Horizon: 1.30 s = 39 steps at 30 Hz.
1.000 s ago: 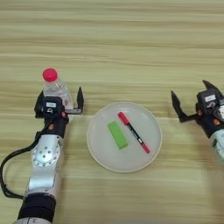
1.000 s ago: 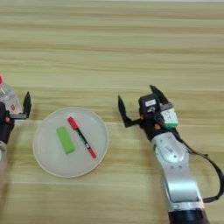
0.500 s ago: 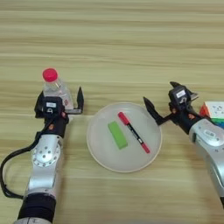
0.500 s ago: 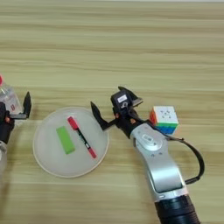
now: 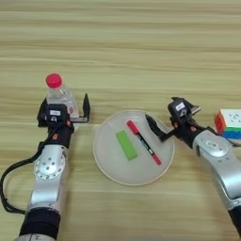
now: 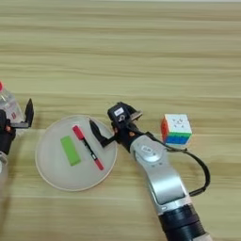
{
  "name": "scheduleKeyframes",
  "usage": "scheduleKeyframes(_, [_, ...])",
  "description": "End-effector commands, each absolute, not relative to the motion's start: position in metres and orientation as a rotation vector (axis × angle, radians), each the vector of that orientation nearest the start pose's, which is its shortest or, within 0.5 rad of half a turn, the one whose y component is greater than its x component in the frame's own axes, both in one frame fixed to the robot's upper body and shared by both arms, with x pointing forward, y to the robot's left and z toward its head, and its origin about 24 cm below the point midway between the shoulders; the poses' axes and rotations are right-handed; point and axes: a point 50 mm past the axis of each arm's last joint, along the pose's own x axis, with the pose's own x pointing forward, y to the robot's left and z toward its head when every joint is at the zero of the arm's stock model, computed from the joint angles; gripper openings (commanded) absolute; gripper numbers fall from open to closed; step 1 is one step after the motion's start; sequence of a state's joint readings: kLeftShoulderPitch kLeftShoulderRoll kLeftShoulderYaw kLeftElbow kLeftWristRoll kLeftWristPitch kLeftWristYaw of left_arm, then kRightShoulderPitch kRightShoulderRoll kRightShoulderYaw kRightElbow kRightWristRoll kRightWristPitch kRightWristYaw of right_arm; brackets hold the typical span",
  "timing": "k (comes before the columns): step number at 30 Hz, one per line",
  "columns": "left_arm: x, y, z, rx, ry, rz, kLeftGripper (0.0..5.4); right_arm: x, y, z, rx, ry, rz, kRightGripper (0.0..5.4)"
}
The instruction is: Move the objects on the table
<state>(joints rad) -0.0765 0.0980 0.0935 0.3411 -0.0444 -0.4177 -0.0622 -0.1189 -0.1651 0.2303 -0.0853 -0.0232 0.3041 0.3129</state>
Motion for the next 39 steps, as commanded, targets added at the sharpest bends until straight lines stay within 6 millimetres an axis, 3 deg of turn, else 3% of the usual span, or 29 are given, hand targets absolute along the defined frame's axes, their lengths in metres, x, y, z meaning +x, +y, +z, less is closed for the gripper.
scheduleKeyframes(1, [0.259, 0.185, 0.025, 0.069, -0.145, 0.018, 5.40, 0.267, -0.102, 0.051, -0.227, 0.152, 0.541, 5.37])
scheduleKeyframes(20, [0.258, 0.185, 0.025, 0.072, -0.146, 0.019, 5.40, 0.274, -0.106, 0.031, -0.290, 0.204, 0.498, 5.37])
scheduleKeyframes(31, [0.258, 0.186, 0.025, 0.073, -0.146, 0.019, 5.40, 0.274, -0.112, 0.032, -0.366, 0.176, 0.460, 5.37])
scheduleKeyframes(39, [0.258, 0.185, 0.025, 0.075, -0.147, 0.019, 5.40, 0.278, -0.127, 0.031, -0.427, 0.173, 0.402, 5.37])
